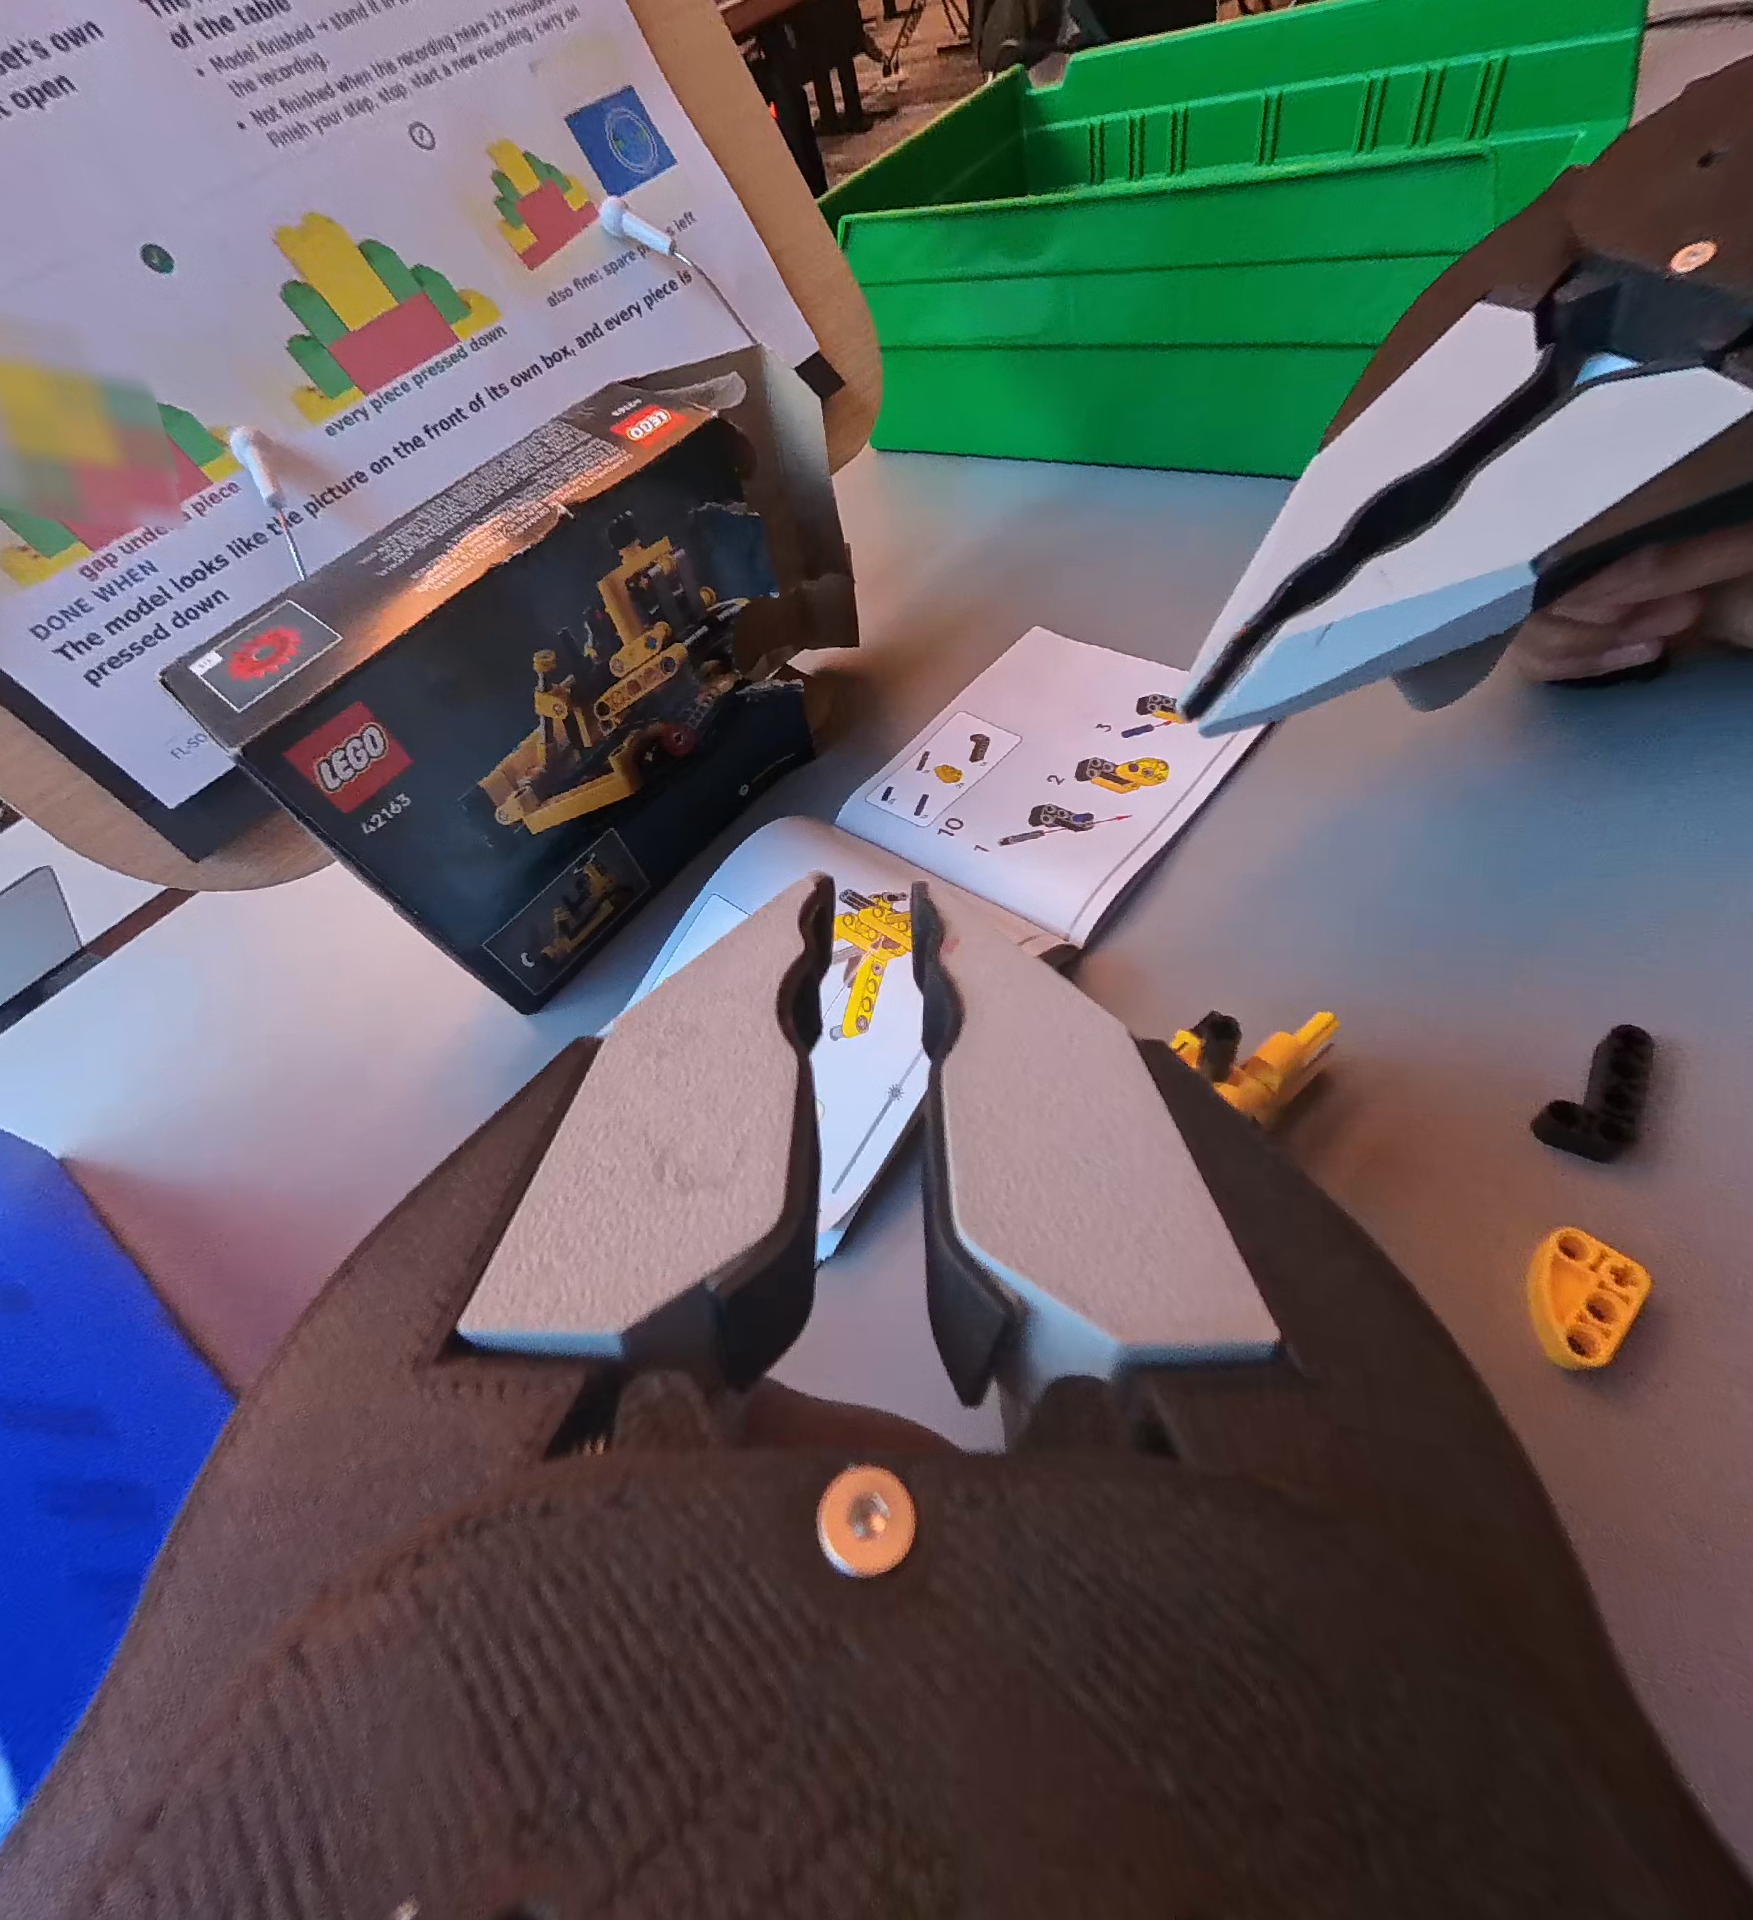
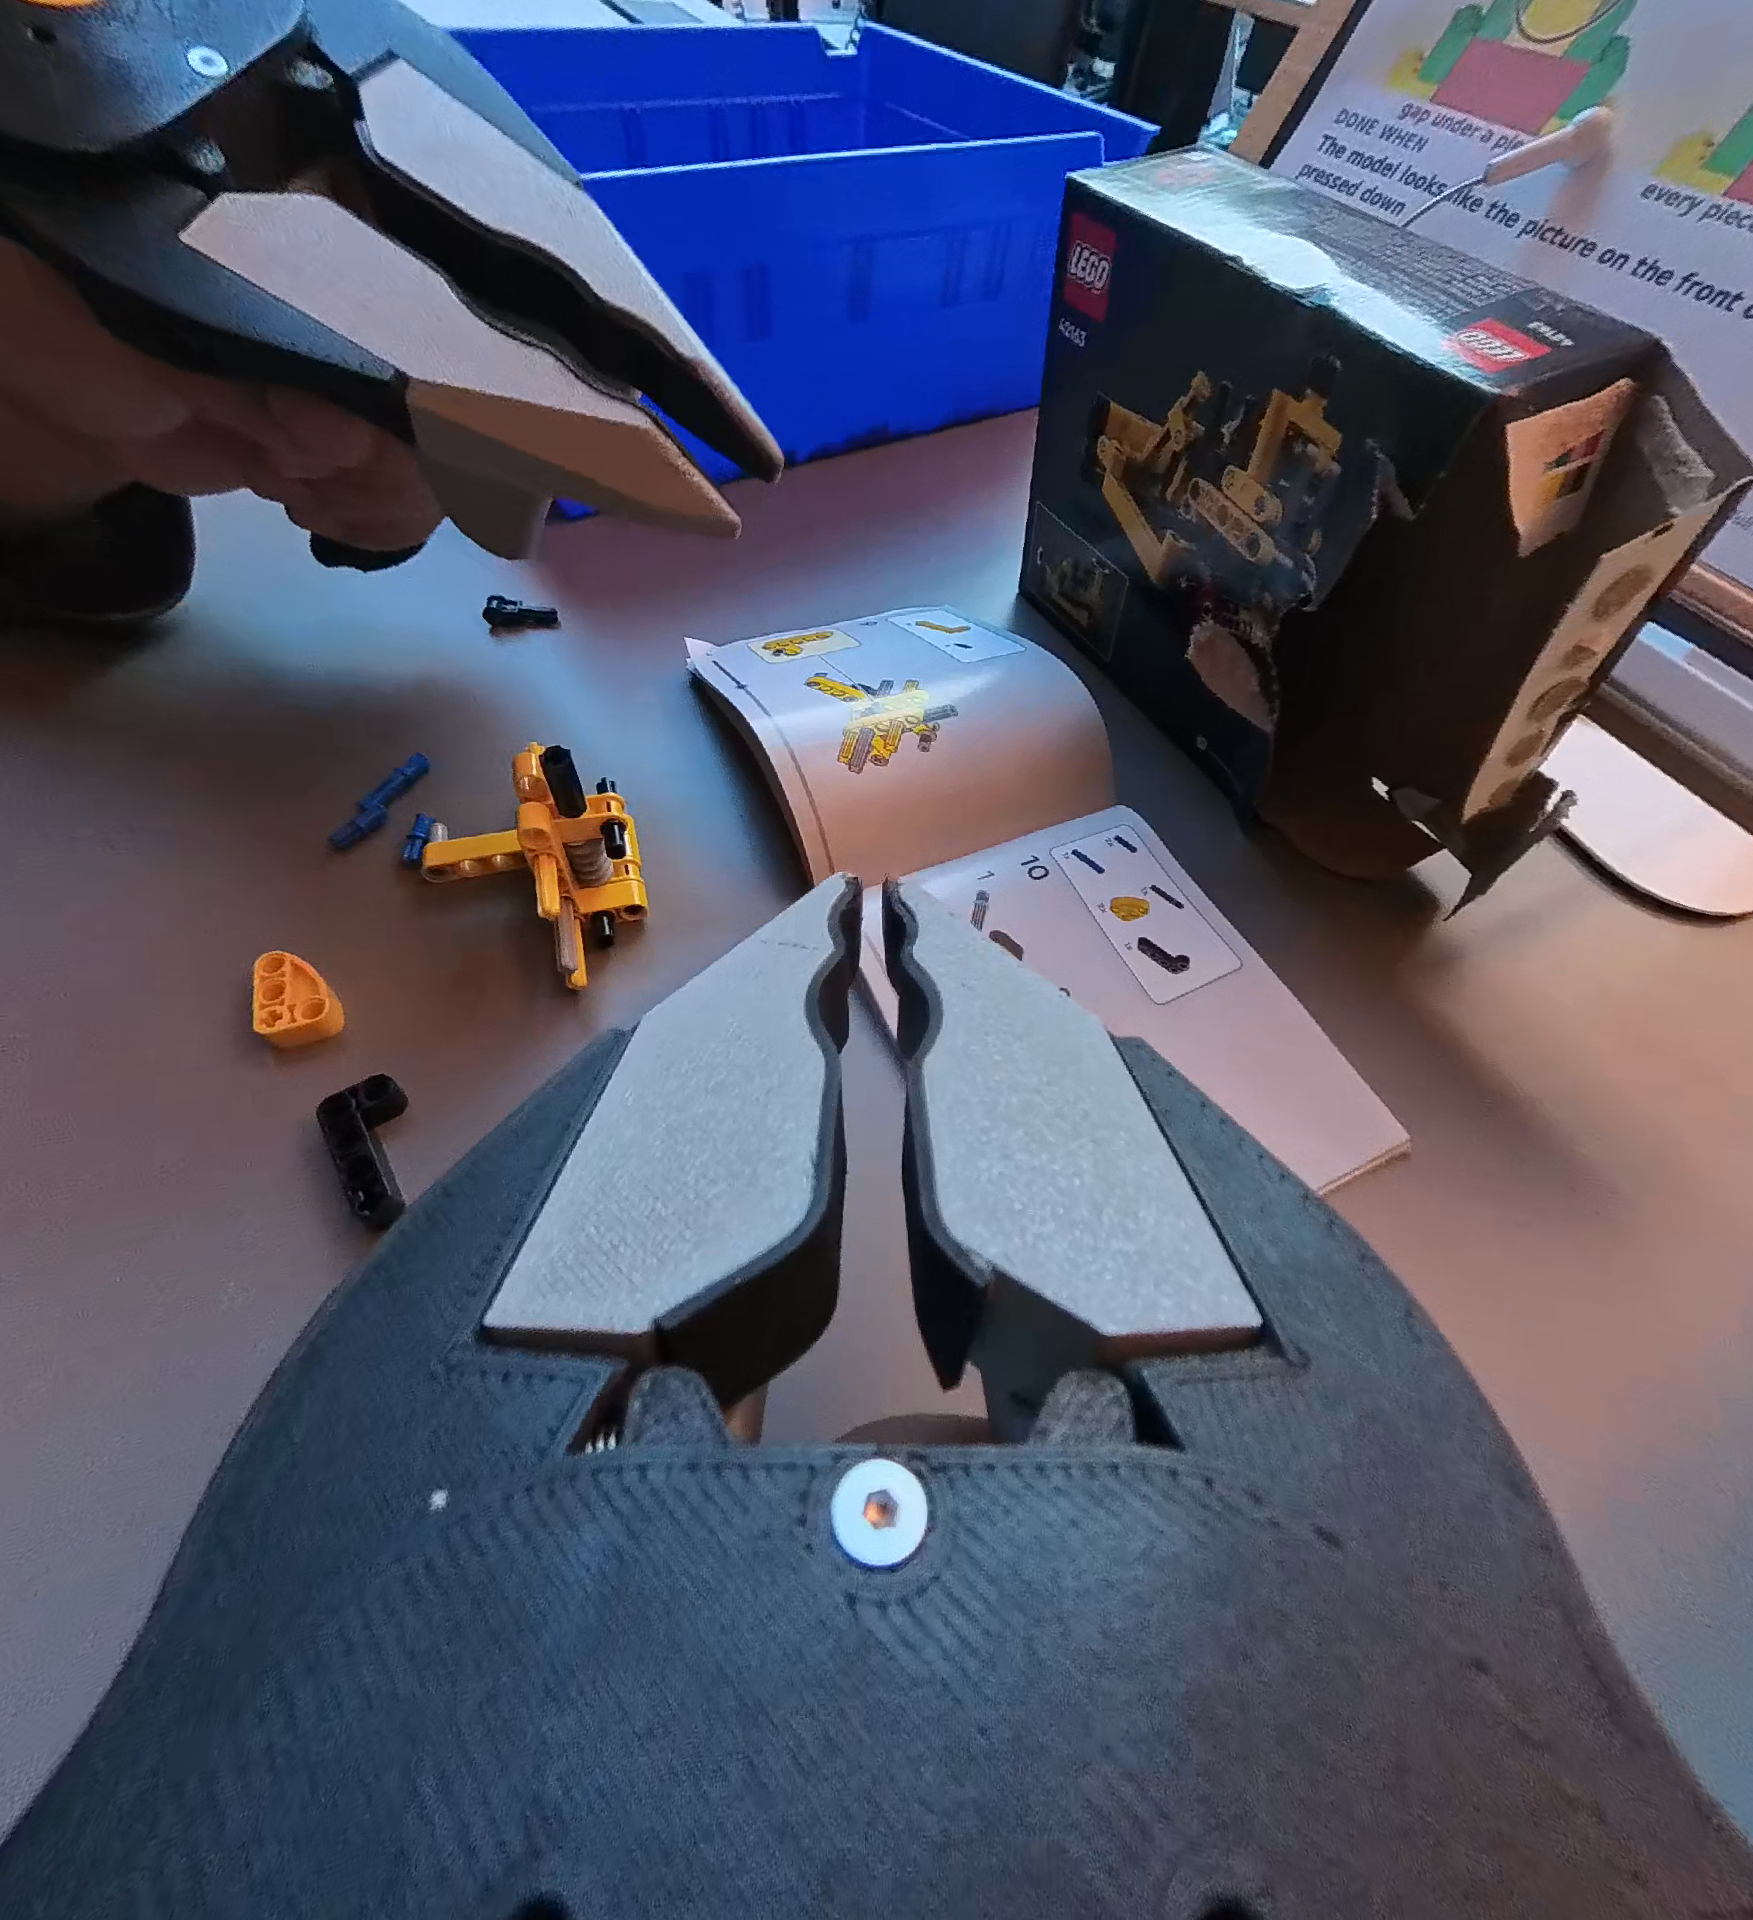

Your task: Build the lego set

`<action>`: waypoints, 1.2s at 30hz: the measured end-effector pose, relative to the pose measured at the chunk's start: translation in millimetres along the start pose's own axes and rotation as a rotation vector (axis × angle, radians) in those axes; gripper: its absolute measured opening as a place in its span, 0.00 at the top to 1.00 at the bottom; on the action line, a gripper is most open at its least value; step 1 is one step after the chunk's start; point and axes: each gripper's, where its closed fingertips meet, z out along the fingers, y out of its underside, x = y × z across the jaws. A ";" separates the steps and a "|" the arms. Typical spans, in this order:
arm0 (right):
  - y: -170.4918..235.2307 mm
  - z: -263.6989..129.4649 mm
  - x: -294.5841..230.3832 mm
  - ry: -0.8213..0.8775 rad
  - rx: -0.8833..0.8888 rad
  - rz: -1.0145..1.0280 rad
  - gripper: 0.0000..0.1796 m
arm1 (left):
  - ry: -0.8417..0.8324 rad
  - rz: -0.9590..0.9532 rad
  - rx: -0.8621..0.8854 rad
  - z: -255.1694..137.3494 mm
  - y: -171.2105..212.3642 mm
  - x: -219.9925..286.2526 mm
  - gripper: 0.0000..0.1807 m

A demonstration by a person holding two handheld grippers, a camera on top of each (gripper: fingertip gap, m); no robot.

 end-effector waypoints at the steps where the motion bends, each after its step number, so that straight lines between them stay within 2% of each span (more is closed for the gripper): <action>1: 0.3 0.4 -0.6 -0.001 -0.003 -0.005 1.00 | -0.002 0.001 0.007 -0.5 -1.5 0.3 0.94; 36: 1.2 0.6 0.0 0.011 -0.010 -0.017 1.00 | -0.008 0.023 0.008 0.1 -2.6 2.3 0.94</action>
